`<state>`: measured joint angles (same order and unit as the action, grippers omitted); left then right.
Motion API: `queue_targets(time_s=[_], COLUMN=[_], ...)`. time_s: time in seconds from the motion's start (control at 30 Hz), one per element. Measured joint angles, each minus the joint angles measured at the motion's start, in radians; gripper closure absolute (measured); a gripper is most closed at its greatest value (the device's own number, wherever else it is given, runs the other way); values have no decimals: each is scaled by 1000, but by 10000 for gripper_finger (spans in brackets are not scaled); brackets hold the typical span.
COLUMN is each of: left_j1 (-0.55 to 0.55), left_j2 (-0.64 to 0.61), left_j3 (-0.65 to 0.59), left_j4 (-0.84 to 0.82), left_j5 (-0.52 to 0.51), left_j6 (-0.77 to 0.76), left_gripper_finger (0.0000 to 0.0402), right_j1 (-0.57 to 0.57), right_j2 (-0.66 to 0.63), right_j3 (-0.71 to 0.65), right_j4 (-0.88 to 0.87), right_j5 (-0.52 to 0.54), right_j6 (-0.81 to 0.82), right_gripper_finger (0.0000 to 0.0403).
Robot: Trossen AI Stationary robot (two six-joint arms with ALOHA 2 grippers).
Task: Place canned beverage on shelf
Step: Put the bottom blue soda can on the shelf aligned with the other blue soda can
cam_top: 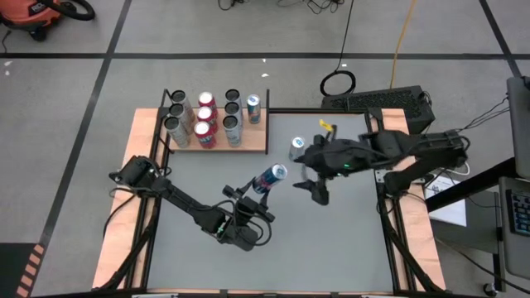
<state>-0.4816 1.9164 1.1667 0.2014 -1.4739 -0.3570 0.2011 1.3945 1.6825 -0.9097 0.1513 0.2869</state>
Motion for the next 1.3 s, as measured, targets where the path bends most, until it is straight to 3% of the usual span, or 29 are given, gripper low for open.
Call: queue_targets(time_s=[0.17, 0.3, 0.67, 0.97, 1.3], left_j1=[8, 8, 1, 1, 2], left_j2=[-1, 0, 0, 0, -1], left_j3=[0, 0, 0, 0, 0], left_j4=[5, 1, -1, -1, 0], left_j5=[-22, -21, -21, -20, -20], left_j6=[-1, 4, 4, 3, -2], left_gripper_finger=[175, 175, 175, 175, 157], right_j1=[-54, -81, -146, -163, -176], right_j2=[135, 218, 324, 340, 351], right_j3=[155, 236, 291, 291, 291], right_j4=[-176, -199, -191, -172, -167], right_j5=[-58, -73, -165, -240, -261], right_j6=[-40, -82, -162, -177, -206], right_gripper_finger=[83, 58, 57, 112, 220])
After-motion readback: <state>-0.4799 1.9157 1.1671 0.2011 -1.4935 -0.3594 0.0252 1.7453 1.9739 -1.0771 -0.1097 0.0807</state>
